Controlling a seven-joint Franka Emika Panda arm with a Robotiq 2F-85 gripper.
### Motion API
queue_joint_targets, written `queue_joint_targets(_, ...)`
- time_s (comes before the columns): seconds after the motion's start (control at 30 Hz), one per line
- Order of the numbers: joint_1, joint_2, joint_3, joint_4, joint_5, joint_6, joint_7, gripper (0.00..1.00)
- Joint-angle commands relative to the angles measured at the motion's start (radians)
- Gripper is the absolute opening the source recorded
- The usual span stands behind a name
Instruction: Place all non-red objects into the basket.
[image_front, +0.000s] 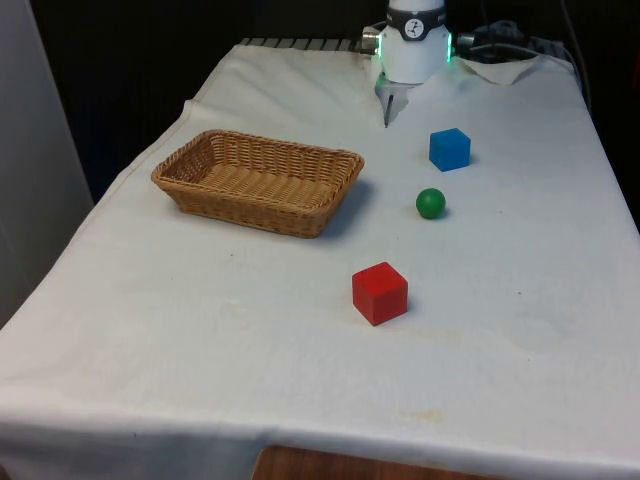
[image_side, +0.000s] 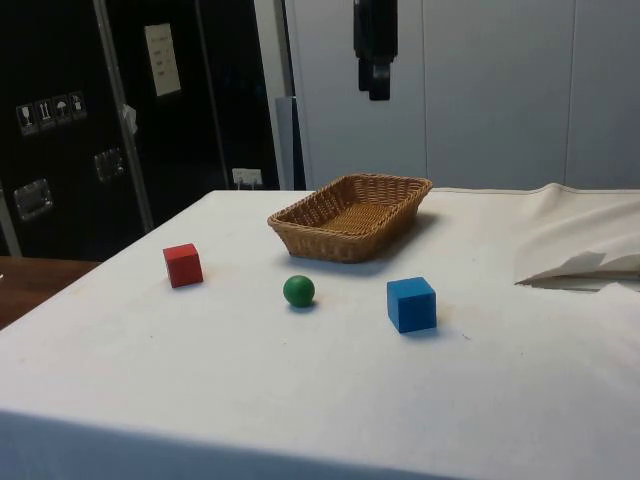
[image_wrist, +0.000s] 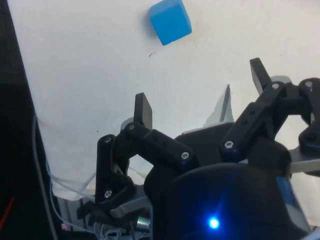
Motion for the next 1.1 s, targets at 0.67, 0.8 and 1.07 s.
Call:
queue_joint_targets(0.67, 0.008, 0.061, 0.013, -0.112, 0.003, 0.147, -0.053, 1.0)
queue_joint_targets(0.8, 0.009, 0.076, 0.015, -0.122, 0.004, 0.168, -0.055, 1.0)
queue_joint_targets(1.07, 0.014, 0.103, 0.013, -0.142, 0.02, 0.204, -0.065, 1.0)
